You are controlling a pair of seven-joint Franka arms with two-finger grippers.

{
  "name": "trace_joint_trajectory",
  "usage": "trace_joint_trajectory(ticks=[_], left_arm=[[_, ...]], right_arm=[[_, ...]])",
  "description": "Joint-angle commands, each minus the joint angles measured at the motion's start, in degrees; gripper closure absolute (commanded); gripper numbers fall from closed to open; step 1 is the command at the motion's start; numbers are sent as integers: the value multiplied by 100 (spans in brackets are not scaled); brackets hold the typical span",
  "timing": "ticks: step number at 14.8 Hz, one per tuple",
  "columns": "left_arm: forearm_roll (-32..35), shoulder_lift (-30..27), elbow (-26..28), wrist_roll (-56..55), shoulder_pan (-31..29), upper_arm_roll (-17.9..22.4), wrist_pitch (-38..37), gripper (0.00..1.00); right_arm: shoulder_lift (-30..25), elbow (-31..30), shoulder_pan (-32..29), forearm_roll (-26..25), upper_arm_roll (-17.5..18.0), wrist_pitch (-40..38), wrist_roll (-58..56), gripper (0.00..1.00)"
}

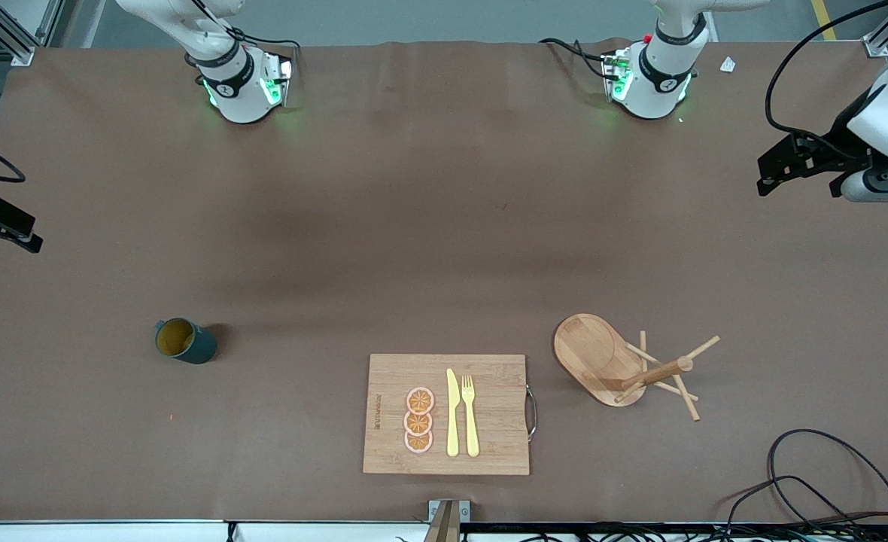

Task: Pass cup and hang on rack

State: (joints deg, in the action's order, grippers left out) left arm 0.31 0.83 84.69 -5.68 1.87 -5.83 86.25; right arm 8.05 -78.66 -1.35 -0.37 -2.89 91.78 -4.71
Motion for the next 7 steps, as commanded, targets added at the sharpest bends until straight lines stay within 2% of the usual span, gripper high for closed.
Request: trace_joint_trajectory(ticks=[1,7], left_arm=[[-5,31,-101,-12,-20,-15,-91,0],[4,22,-93,-21,-11,-41,-100,0]], right_arm=[[-154,-176,-94,-15,104,77,32,0],[-128,-185,-102,-24,104,86,32,0]])
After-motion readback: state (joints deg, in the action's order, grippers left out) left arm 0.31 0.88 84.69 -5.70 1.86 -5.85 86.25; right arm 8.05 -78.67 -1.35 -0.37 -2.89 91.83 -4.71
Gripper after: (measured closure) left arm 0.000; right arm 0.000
